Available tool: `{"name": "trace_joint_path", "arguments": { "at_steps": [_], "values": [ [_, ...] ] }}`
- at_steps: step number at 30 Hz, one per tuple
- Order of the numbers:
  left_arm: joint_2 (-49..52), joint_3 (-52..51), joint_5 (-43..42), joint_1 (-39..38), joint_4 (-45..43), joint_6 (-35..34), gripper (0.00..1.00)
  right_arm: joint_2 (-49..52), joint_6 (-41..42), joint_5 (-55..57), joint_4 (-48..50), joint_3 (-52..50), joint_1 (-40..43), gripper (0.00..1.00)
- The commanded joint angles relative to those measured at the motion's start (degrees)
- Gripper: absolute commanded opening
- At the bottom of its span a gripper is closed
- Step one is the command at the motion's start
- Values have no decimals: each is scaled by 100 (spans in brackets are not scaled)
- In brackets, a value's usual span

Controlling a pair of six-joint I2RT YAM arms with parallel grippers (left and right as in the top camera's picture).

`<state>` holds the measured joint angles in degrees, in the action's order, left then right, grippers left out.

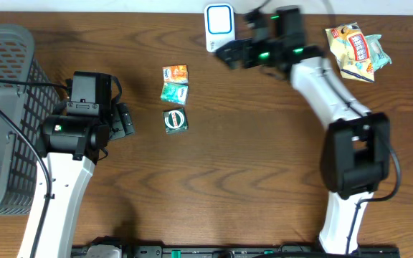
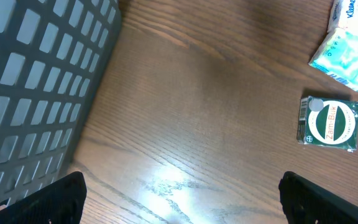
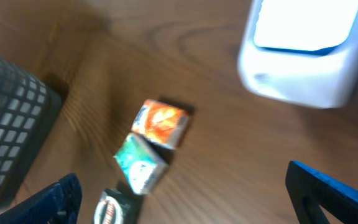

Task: Scan the item barcode
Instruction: 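Reach the right gripper to the mint-green packet and grasp it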

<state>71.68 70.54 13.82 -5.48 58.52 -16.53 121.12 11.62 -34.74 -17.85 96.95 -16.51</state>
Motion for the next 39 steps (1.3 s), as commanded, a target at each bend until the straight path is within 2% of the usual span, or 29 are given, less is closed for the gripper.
{"name": "trace_joint_path", "arguments": {
  "at_steps": [1, 6, 9, 12, 13, 15, 18, 21, 27, 31, 35, 39],
  "values": [
    [17, 83, 15, -11, 15, -28, 98, 162, 715, 1172, 50, 9, -636, 97],
    [17, 83, 17, -11, 15, -28, 98, 393, 1414, 1941, 109, 9, -1285, 93],
    [17, 83, 15, -11, 15, -28, 97, 584, 1475, 2144, 223, 9, -1484, 82],
    [17, 83, 15, -11, 15, -28, 98, 796, 1432, 2343, 358, 9, -1624, 79],
    [17, 83, 17, -11, 17, -28, 98, 866, 1353, 2376, 428, 9, -1655, 77],
    [17, 83, 15, -11, 15, -28, 98, 1034, 1106, 2371, 579, 9, -1694, 63],
    [17, 83, 15, -11, 17, -28, 98, 1292, 1060, 2350, 717, 9, -1720, 50],
    [17, 83, 15, -11, 15, -26, 98, 1458, 1054, 2321, 730, 9, -1731, 47],
    [17, 83, 15, -11, 15, -28, 98, 1438, 531, 2323, 446, 11, -1727, 25],
    [17, 83, 15, -11, 15, -28, 98, 1174, 455, 2328, -205, 11, -1641, 24],
    [17, 83, 15, -11, 17, -28, 98, 691, 455, 2586, -1263, 11, -1508, 22],
    [17, 83, 15, -11, 15, -28, 98, 129, 413, 3346, -2627, 11, -1423, 36]
  ]
}}
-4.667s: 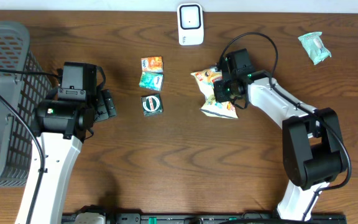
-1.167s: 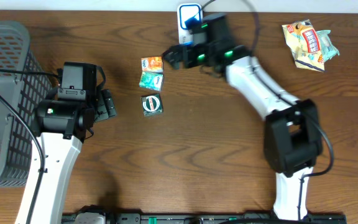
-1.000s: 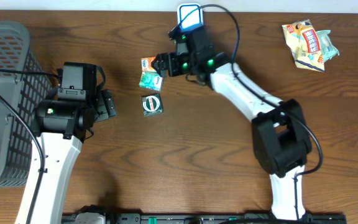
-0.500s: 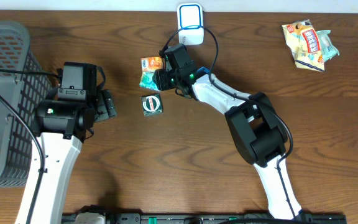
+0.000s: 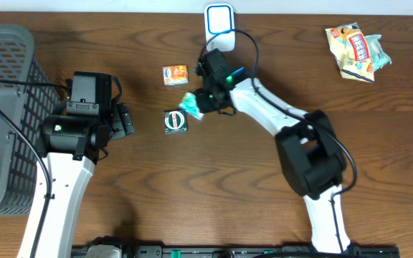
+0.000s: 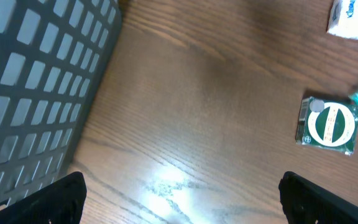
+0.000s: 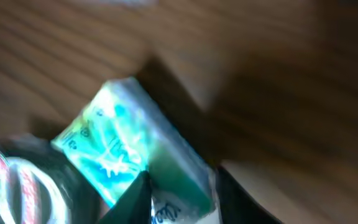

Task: Scan the item barcode
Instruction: 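Reach the right gripper to the mint-green packet and grasp it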

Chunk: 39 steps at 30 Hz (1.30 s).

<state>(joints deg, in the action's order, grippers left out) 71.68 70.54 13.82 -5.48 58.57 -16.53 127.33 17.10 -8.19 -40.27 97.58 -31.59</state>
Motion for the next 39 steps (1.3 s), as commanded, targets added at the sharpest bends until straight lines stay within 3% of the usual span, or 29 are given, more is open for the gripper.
{"name": "trace_joint_path", "arguments": {
  "at_steps": [1, 5, 12, 17, 20, 26, 30, 35, 39],
  "values": [
    [17, 83, 15, -11, 11, -28, 98, -640, -321, 791, -756, -52, 92, 41],
    [17, 83, 15, -11, 11, -28, 98, -931, -1106, 807, -1261, -52, 90, 59],
    [17, 83, 17, -11, 11, -28, 97, -879, -1692, 645, -328, -52, 90, 65],
    [17, 83, 15, -11, 11, -28, 98, -566, -2743, -391, 286, -52, 85, 67],
    [17, 83, 15, -11, 11, -28, 98, -302, -2955, -595, 492, -52, 85, 67],
    [17, 83, 15, -11, 11, -28, 98, 238, -2957, -592, 485, -52, 87, 52],
    [17, 83, 15, -11, 11, -28, 98, 463, -2830, -592, 291, -52, 87, 31],
    [17, 83, 15, -11, 11, -28, 98, 339, -2328, -592, 184, -50, 87, 20],
    [17, 83, 15, -11, 11, -28, 98, 13, -2090, -592, 76, -50, 105, 2]
  ]
}}
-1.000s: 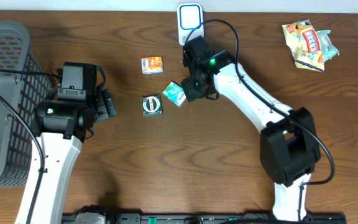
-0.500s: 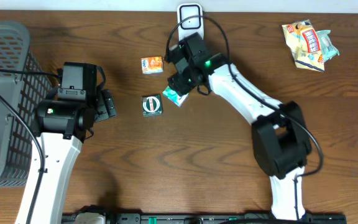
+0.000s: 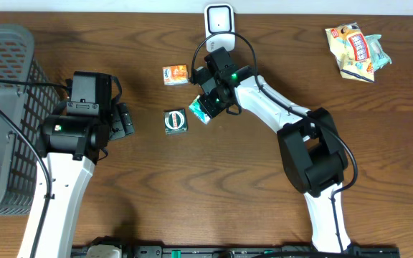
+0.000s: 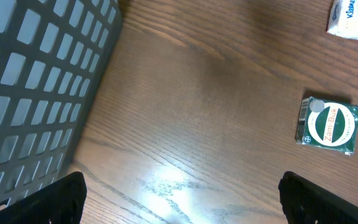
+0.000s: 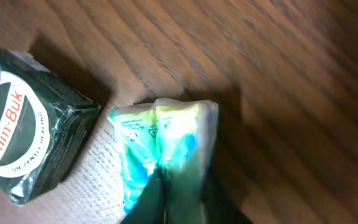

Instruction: Scan the item barcode

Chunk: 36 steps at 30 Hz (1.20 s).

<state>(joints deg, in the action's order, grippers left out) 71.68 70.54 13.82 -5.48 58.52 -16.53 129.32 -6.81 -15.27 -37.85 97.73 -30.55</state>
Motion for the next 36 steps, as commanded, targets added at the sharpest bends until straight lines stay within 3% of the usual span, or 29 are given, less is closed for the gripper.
{"name": "trace_joint_path", "arguments": {
  "at_steps": [1, 5, 8, 12, 15, 20, 29, 36],
  "values": [
    [17, 83, 15, -11, 15, -28, 98, -291, 361, 114, -188, -66, 15, 1],
    [17, 83, 15, -11, 15, -28, 98, -815, 857, 68, -223, -66, 144, 1],
    [17, 83, 17, -11, 17, -28, 98, -1176, 935, -688, -221, -66, 372, 1],
    [17, 83, 15, -11, 15, -28, 98, -1449, 938, -2192, -221, -66, 822, 1],
    [17, 83, 15, -11, 15, -28, 98, -1464, 1032, -4201, -129, -66, 1370, 1],
    [17, 83, 15, -11, 15, -28, 98, -1445, 1690, -6087, -46, -66, 2074, 1],
    [17, 83, 15, -11, 15, -28, 98, -1445, 1897, -7143, -46, -66, 2776, 1],
    [17, 83, 15, -11, 15, -28, 98, -1445, 1873, -7180, -46, -68, 2765, 1]
  ]
}}
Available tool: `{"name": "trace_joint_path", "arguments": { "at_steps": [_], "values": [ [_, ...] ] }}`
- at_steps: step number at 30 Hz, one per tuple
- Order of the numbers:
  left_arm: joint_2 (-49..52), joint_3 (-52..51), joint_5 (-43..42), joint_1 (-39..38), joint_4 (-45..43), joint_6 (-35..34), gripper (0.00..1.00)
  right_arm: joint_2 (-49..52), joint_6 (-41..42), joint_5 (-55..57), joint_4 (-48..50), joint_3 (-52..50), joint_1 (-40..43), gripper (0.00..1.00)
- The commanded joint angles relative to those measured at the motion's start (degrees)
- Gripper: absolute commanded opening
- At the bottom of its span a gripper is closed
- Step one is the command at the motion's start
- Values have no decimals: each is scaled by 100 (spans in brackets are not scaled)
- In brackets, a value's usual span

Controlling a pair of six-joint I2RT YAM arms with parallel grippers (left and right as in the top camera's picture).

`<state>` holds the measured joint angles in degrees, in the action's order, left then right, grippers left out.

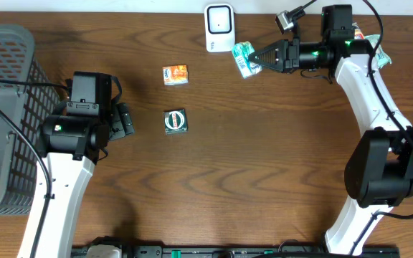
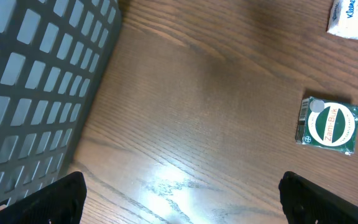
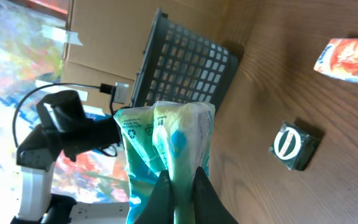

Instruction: Scan the item barcode

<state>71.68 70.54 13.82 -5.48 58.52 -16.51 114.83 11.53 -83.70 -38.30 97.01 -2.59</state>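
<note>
My right gripper [image 1: 262,56] is shut on a teal tissue packet [image 1: 244,57], holding it in the air just right of the white scanner [image 1: 219,27] at the table's back edge. In the right wrist view the packet [image 3: 166,137] stands upright between my fingers [image 3: 165,183], the right gripper [image 3: 180,180] pinching its lower end. A green round-label box [image 1: 175,120] and an orange packet [image 1: 175,74] lie on the table. My left gripper [image 1: 122,120] hangs open left of the green box [image 2: 330,126], nothing between its fingertips [image 2: 64,199].
A grey mesh basket [image 1: 2,107] stands at the left edge, close behind my left arm. A yellow snack bag [image 1: 361,54] lies at the back right, partly behind my right arm. The orange packet's corner [image 2: 353,18] shows in the left wrist view.
My right gripper, then low on the table beside the green box with the teal packet, now holds it raised to the right of the scanner. The left arm has not moved.
My right gripper was open near the scanner while the teal packet lay between the orange packet and the green box. Then it was shut on the packet, tilted, then low beside the green box. Now the packet is up by the scanner.
</note>
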Motion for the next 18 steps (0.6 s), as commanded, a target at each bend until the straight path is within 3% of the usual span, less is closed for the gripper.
{"name": "trace_joint_path", "arguments": {
  "at_steps": [1, 11, 12, 13, 18],
  "values": [
    [17, 83, 15, -11, 17, -31, 98, 4, 31, -321, 4, 7, -48, 1],
    [17, 83, 15, -11, 17, -31, 98, 4, 0, 426, 37, 7, -144, 1],
    [17, 83, 17, -11, 15, -28, 98, 4, 0, 835, 26, 7, -162, 1],
    [17, 83, 15, -11, 15, -31, 98, 4, 2, 2173, -59, 4, -251, 1],
    [17, 83, 15, -11, 17, -31, 98, 4, -31, 5683, -114, 4, -804, 1]
  ]
}}
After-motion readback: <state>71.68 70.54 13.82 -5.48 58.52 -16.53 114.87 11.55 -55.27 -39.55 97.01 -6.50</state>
